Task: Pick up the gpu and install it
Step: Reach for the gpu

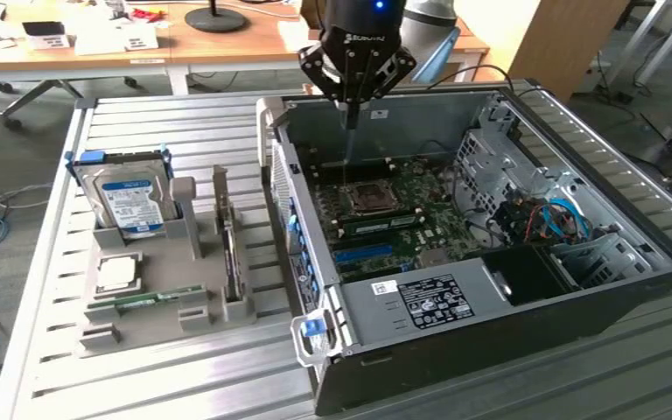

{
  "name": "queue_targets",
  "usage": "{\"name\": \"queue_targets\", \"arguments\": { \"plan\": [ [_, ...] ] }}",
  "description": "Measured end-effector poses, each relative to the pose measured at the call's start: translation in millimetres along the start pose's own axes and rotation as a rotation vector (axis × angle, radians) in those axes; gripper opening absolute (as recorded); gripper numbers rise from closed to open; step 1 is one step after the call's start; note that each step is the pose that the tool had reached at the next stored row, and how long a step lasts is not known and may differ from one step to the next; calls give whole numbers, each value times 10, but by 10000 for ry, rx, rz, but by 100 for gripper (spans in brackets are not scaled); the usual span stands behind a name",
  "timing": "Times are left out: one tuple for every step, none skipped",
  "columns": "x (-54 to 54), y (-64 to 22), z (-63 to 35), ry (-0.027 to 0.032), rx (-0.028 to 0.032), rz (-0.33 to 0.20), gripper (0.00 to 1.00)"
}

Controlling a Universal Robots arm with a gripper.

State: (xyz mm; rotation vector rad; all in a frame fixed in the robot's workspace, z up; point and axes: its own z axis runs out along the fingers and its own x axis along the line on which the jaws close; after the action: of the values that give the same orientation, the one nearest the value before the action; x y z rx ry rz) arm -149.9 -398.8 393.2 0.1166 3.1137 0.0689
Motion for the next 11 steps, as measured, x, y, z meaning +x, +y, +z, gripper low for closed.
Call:
{"name": "queue_targets", "arguments": {
  "plan": [
    [24, -2, 0, 0, 0, -1, 11],
    [48, -4, -2, 0, 1, -1, 11],
    [72, -5, -2, 0, 0, -1, 11],
    [96, -7, -3, 1, 0, 0, 11],
    [121, -9, -3, 0, 0, 1, 11],
    [143, -10, -4, 0, 0, 0, 11],
    [165, -12, -4, 0, 0, 0, 11],
    [185, -14, -5, 1, 0, 0, 11],
    [206, -15, -5, 0, 0, -1, 11],
    [225, -17, -6, 0, 0, -1, 11],
    [245, -18, -6, 0, 0, 0, 11]
  ]
}}
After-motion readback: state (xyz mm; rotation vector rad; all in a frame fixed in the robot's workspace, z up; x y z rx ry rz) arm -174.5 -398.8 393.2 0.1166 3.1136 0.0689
